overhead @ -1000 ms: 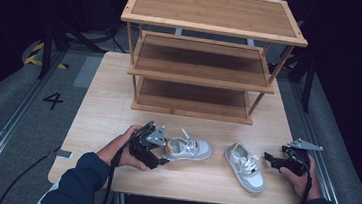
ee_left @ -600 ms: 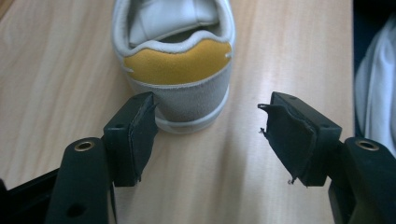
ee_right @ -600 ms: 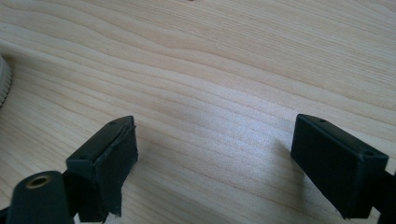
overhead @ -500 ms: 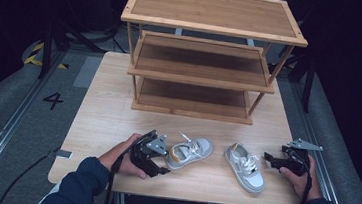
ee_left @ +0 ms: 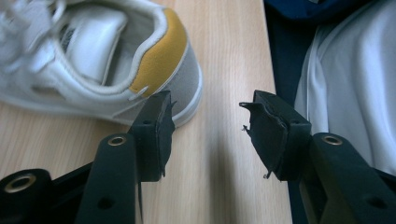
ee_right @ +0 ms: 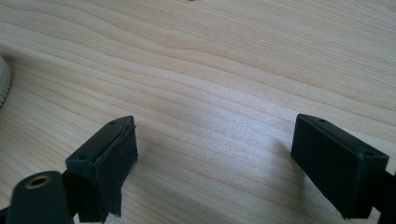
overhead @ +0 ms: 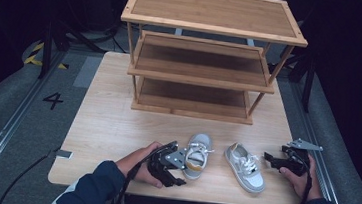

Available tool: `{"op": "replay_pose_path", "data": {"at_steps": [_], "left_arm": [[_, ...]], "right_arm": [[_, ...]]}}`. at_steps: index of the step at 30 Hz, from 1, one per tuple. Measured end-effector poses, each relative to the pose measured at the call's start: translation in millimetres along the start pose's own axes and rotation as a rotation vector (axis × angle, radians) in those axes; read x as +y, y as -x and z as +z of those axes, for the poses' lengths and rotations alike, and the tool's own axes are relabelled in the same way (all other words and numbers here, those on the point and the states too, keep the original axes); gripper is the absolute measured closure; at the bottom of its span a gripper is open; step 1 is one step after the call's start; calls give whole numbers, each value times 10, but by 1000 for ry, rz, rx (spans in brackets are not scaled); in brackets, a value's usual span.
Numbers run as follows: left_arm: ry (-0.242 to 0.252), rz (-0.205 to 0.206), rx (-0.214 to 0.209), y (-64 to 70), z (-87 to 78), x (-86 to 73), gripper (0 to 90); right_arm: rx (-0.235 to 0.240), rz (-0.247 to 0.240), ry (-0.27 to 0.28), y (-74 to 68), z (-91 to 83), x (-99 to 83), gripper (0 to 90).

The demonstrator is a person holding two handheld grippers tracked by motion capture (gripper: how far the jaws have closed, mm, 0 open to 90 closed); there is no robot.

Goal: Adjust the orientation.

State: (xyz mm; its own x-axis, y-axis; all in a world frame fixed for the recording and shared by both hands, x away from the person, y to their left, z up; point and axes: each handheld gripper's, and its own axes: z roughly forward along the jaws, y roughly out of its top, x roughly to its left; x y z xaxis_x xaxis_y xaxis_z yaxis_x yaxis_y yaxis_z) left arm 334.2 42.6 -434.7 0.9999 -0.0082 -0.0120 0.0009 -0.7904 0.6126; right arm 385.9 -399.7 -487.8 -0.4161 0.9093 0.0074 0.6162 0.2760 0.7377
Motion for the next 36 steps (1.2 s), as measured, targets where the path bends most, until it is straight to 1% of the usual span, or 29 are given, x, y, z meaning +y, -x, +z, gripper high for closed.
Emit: {"op": "replay_pose_path", "data": {"at_steps": [2, 3, 4, 5, 6, 7, 8, 9, 10, 11, 13, 14, 15, 16, 18, 19, 20, 21, 22, 24, 25, 26, 27, 28, 30, 31, 32, 33, 36], "left_arm": [[-5, 26, -2, 27, -5, 37, 529], [-4, 40, -10, 47, -24, 59, 529], [3, 46, -5, 56, -42, 70, 529], [6, 42, -4, 58, -74, 77, 528], [15, 48, -5, 46, -99, 83, 523], [24, 39, 10, 41, -143, 92, 522], [41, 35, 12, 18, -183, 108, 516], [48, 33, 20, 4, -203, 123, 511], [54, 30, 32, -16, -218, 147, 503], [50, 30, 43, -34, -221, 177, 488], [39, 37, 46, -57, -200, 240, 468], [25, 48, 44, -67, -164, 287, 466], [16, 49, 42, -69, -128, 313, 463], [-1, 59, 32, -82, -93, 338, 463], [-46, 75, 33, -104, -19, 375, 463], [-61, 67, 29, -110, 30, 387, 463], [-82, 80, 19, -131, 57, 399, 463], [-93, 82, 11, -142, 87, 406, 463], [-122, 90, 6, -160, 130, 417, 465], [-154, 104, 7, -183, 187, 424, 484], [-163, 99, 4, -201, 205, 429, 499], [-168, 103, 2, -219, 210, 434, 530], [-168, 97, 1, -229, 221, 435, 551], [-182, 103, -8, -247, 230, 444, 569], [-189, 102, -31, -263, 248, 459, 599], [-194, 115, -36, -272, 262, 470, 607], [-195, 107, -44, -272, 272, 475, 626], [-197, 117, -62, -287, 284, 481, 650], [-170, 103, -88, -306, 306, 464, 719]], "right_arm": [[0, 0, 0, -1, -1, -1, 146], [0, -1, -1, -1, -1, -1, 147], [1, -5, -2, 1, -3, -3, 147], [2, -1, -1, -2, -5, -3, 147], [3, -2, -1, -2, -5, -4, 147], [3, -2, -1, -1, -5, -4, 146], [2, -1, -1, -2, -5, -4, 147], [3, -2, -1, -1, -5, -4, 146], [3, -3, -1, -1, -5, -3, 147], [3, -3, -1, -1, -5, -3, 146], [3, -2, -1, -1, -4, -3, 146], [3, -2, -1, -1, -4, -3, 146], [2, -5, -2, -1, -2, -2, 146], [2, -6, -2, 0, -2, -2, 146], [2, -5, -2, -1, -2, -2, 146], [2, -5, -2, -1, -2, -2, 145], [2, -5, -2, -1, -2, -2, 146], [2, -6, -2, -1, -2, -2, 146], [2, -5, -2, -1, -2, -2, 146], [3, -3, -1, -2, -4, -3, 146], [3, -3, -1, -3, -3, -3, 146], [3, -3, -1, -3, -3, -3, 146], [3, -3, -1, -2, -3, -3, 146], [3, -3, -1, -2, -3, -3, 146], [6, -7, -2, 2, -1, -2, 145], [6, -9, -2, 3, 0, -1, 145], [6, -9, -3, 4, 0, 0, 145], [6, -10, -2, 4, 0, 0, 145], [7, -10, -2, 4, 1, 0, 145]]}}
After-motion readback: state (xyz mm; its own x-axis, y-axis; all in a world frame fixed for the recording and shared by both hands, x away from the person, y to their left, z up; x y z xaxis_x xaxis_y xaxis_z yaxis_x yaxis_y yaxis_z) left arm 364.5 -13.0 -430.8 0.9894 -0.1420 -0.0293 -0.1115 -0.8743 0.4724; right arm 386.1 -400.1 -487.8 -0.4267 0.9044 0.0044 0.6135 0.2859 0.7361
